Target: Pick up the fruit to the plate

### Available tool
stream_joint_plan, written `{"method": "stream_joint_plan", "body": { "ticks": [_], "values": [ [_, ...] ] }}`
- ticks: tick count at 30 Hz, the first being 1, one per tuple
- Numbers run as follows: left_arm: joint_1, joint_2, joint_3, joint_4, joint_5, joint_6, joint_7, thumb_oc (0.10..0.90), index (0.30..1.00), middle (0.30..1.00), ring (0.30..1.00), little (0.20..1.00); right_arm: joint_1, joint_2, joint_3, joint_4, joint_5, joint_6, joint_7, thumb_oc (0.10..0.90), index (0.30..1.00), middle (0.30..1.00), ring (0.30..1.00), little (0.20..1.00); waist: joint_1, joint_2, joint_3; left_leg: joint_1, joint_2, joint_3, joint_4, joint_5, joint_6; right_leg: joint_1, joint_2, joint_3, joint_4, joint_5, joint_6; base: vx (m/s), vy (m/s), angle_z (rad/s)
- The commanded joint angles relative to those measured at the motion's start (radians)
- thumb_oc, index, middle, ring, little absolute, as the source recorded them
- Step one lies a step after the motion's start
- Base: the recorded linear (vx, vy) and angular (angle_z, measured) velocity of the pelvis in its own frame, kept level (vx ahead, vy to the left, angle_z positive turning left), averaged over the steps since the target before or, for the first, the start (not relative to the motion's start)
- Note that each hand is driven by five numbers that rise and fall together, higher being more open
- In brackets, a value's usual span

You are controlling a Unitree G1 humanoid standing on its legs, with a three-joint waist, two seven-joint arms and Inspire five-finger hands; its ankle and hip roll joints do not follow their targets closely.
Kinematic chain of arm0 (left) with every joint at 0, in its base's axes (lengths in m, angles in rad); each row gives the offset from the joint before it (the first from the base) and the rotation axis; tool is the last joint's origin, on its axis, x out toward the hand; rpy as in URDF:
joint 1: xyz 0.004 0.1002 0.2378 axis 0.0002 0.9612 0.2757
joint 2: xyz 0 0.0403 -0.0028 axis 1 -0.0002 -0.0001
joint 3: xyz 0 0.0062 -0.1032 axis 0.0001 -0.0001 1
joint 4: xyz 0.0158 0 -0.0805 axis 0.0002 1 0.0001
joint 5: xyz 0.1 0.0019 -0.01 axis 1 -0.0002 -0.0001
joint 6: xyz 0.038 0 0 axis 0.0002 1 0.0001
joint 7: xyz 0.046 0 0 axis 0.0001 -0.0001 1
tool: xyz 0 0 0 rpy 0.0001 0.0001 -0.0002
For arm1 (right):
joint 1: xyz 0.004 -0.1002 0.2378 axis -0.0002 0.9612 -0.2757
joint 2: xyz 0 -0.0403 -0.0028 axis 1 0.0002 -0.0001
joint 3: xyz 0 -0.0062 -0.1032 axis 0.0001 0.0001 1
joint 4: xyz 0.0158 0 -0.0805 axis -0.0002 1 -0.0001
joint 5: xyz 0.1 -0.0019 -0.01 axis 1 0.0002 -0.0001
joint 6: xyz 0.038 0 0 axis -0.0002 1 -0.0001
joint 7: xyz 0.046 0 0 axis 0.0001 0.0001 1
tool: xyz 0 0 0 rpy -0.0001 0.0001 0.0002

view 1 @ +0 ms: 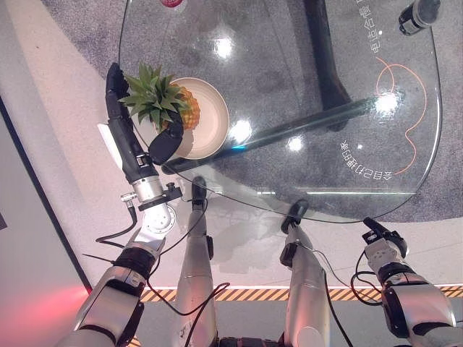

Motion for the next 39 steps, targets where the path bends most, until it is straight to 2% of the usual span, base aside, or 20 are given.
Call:
{"method": "stream_joint_plan", "body": {
  "ticks": [1, 13, 39],
  "values": [
    [0.011, -0.006, 0.017, 0.011, -0.037, 0.01, 0.006, 0.8, 0.9, 0.9, 0.9, 0.9, 0.059, -0.086, -0.026, 0.025, 0.001, -0.036, -0.021, 0.8, 0.9, 0.9, 0.9, 0.9, 0.022, 0.021, -0.015, 0.0, -0.004, 0.004, 0.05, -0.085, 0.001, -0.03, 0.029, -0.033, 0.049, 0.045, -0.01, 0.0, 0.0, 0.0],
    [0.03, -0.015, 0.022, 0.044, -0.082, 0.019, -0.01, 0.8, 0.9, 0.9, 0.9, 0.9, 0.061, -0.096, -0.028, 0.022, -0.005, -0.032, -0.026, 0.8, 0.9, 0.9, 0.9, 0.9, 0.021, 0.034, -0.015, -0.002, -0.005, 0.008, 0.052, -0.085, 0.0, -0.041, 0.022, -0.028, 0.059, 0.041, -0.013, 0.0, 0.0, 0.0],
    [0.047, 0.013, 0.012, 0.062, -0.067, 0.057, -0.026, 0.8, 0.9, 0.9, 0.9, 0.9, 0.066, -0.125, -0.029, 0.022, -0.005, -0.03, -0.02, 0.8, 0.9, 0.9, 0.9, 0.9, 0.019, 0.054, -0.015, 0.009, -0.005, 0.009, 0.044, -0.081, -0.002, -0.04, 0.012, -0.023, 0.052, 0.046, -0.011, 0.0, 0.0, 0.0]
  ]
}}
